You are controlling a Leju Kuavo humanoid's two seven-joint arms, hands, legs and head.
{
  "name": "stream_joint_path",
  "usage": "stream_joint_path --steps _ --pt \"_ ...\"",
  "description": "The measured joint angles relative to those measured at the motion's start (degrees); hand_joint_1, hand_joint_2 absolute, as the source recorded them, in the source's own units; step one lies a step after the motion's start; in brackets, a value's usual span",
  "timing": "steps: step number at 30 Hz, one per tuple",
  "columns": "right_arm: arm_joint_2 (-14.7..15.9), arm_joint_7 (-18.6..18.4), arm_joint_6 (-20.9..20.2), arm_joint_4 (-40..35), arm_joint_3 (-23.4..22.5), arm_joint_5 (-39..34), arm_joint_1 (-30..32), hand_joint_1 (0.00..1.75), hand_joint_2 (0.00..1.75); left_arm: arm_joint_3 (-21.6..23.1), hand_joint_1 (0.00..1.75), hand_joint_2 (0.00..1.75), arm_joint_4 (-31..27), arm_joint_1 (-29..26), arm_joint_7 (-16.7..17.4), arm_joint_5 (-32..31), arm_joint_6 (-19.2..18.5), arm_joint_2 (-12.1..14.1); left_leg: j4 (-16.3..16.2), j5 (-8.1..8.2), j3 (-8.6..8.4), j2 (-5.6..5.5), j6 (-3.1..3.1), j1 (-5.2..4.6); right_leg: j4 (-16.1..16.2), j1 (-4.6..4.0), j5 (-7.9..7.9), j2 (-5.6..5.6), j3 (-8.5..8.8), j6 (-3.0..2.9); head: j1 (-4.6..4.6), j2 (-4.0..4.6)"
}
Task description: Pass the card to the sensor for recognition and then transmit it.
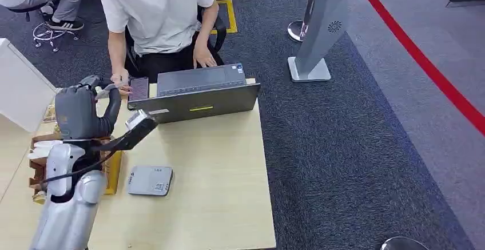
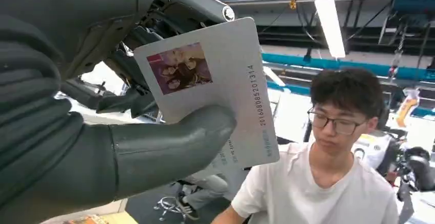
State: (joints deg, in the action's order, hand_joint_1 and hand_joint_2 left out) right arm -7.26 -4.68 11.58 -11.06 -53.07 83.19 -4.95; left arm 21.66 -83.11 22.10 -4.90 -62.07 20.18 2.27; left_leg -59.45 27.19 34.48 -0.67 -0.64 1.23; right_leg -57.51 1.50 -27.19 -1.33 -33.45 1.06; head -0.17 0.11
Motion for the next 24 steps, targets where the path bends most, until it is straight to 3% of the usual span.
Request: stream_joint_path --steps 11,24 --pt "0.00 -0.57 0.83 -0.02 -1.55 -1.92 0.19 0.00 1.75 2.90 1.75 1.75 -12.19 -15.25 -2.69 -2.77 4.15 2.16 0.02 0.08 -0.05 0.00 -0.02 0.00 0.01 0.01 -0.05 0.01 0.04 0.05 0.07 0.00" --pt "0.00 -0.57 0.83 -0.02 -1.88 -1.90 0.22 0.00 1.75 3.08 1.75 1.75 -14.79 -18.97 -3.01 -2.69 4.33 2.82 0.02 0.08 -0.05 -0.01 -0.01 0.00 0.01 0.00 -0.07 0.03 0.05 0.07 0.09 0.00"
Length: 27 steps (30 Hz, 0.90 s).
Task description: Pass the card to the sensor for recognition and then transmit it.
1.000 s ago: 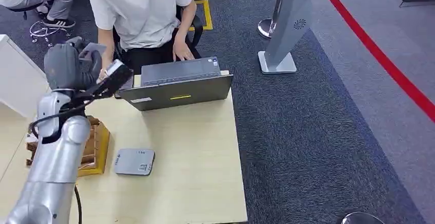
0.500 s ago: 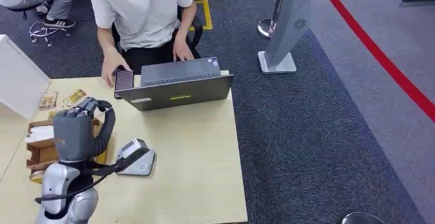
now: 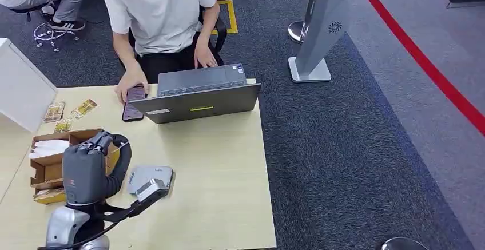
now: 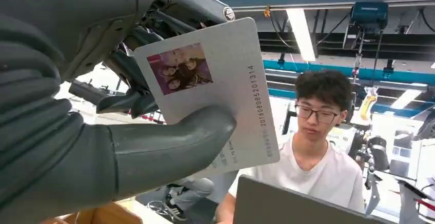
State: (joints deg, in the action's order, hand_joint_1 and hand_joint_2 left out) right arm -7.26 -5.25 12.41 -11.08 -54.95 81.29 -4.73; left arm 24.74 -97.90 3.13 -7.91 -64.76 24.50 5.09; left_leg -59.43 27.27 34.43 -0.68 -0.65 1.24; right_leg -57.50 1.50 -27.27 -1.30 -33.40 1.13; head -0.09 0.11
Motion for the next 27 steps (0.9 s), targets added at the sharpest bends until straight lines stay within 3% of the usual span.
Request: stream_joint_path --steps 7,11,16,22,27 --pt "0.00 0.00 0.00 0.00 -0.20 0.00 -0.01 0.00 1.75 0.00 1.75 1.75 -0.35 -0.13 0.00 0.09 -0.04 0.13 0.00 0.00 0.00 0.00 0.00 0.00 0.00 0.00 0.00 0.00 0.00 0.00 -0.02 0.00" --pt "0.00 0.00 -0.09 0.00 -0.22 0.35 0.00 0.00 1.75 0.00 1.75 1.75 0.09 -0.28 1.55 1.49 -2.74 0.13 0.00 0.00 0.00 0.00 0.00 0.00 0.00 0.00 -0.01 0.00 -0.01 0.00 -0.02 0.00" --pt "0.00 0.13 -0.99 0.00 -0.17 1.42 -0.01 0.00 1.75 -1.36 1.75 1.75 7.00 2.15 3.76 2.05 -6.58 -0.50 0.00 0.00 -0.02 0.00 0.00 0.00 0.00 0.00 0.01 0.02 0.00 0.00 -0.04 0.00" --pt "0.20 0.74 -1.79 -0.02 0.35 2.40 0.01 0.00 1.75 -1.55 1.75 1.75 15.98 5.95 7.70 -1.82 -13.05 -2.73 -0.02 -0.01 -0.03 -0.02 0.00 -0.01 0.00 0.01 0.01 0.03 0.03 0.01 -0.02 0.00" --pt "0.20 0.74 -1.79 -0.02 0.63 2.49 -0.01 0.00 1.75 -1.42 1.75 1.75 21.34 7.35 8.92 -3.21 -13.62 -4.85 -0.03 0.01 -0.03 -0.01 0.01 -0.01 0.00 0.01 0.00 0.00 0.02 0.01 -0.04 0.00"
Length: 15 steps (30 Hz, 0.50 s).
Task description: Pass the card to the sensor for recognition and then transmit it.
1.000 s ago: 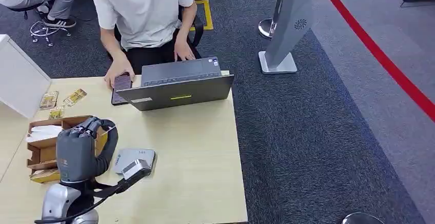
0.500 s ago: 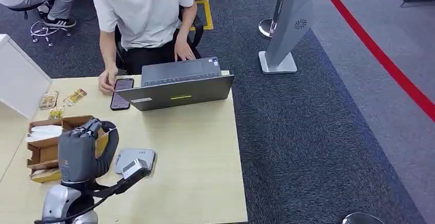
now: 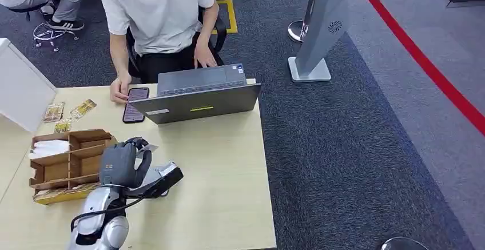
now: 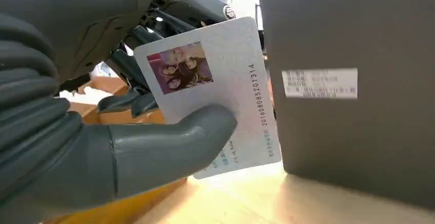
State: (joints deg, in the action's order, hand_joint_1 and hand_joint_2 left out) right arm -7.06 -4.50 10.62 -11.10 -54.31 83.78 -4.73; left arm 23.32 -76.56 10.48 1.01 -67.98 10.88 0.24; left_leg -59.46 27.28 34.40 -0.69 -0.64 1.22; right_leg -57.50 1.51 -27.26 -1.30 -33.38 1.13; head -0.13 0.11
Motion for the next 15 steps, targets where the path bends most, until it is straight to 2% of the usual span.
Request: stream_joint_path --steps 15 --pt "0.33 0.00 -0.24 0.00 0.20 0.83 0.03 0.00 1.75 0.39 1.75 1.75 4.78 1.96 0.50 0.79 -1.86 -0.83 0.01 0.01 0.00 0.00 0.02 0.01 0.00 0.00 0.00 0.00 -0.01 0.00 0.00 0.00"
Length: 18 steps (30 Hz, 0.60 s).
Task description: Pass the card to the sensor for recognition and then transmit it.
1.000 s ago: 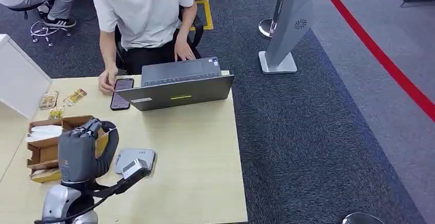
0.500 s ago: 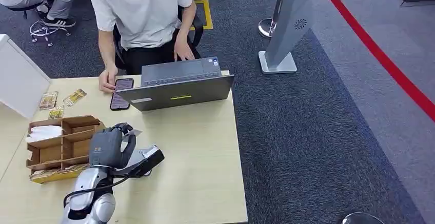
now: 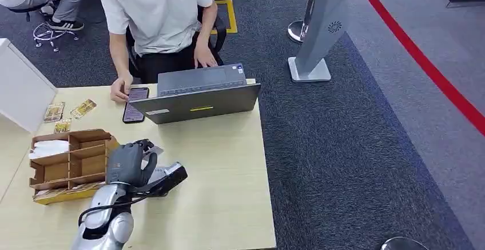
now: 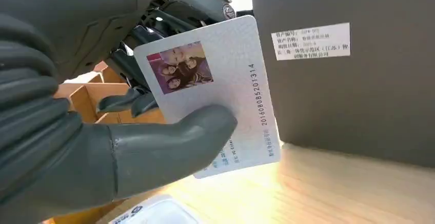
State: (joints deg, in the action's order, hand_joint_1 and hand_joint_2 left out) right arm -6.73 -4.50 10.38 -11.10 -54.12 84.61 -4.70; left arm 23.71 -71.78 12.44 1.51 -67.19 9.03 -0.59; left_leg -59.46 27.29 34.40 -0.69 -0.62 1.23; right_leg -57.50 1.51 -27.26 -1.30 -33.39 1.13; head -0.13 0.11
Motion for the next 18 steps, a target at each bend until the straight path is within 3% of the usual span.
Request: stream_joint_path --steps 9,18 --pt "0.02 0.00 -0.02 0.00 0.02 0.02 0.00 0.00 1.75 0.02 1.75 1.75 0.83 0.16 -0.04 0.00 -0.13 -0.07 0.00 0.00 0.00 0.00 0.00 0.00 0.00 0.00 0.00 0.00 -0.01 0.00 0.00 0.00" --pt "0.02 -0.02 -0.13 0.00 0.26 0.13 0.01 0.00 1.75 1.73 1.75 1.75 1.97 0.75 0.13 0.61 -3.48 0.53 0.00 0.00 0.00 0.00 0.00 0.00 0.00 0.00 0.00 0.00 0.00 0.00 0.00 0.00"
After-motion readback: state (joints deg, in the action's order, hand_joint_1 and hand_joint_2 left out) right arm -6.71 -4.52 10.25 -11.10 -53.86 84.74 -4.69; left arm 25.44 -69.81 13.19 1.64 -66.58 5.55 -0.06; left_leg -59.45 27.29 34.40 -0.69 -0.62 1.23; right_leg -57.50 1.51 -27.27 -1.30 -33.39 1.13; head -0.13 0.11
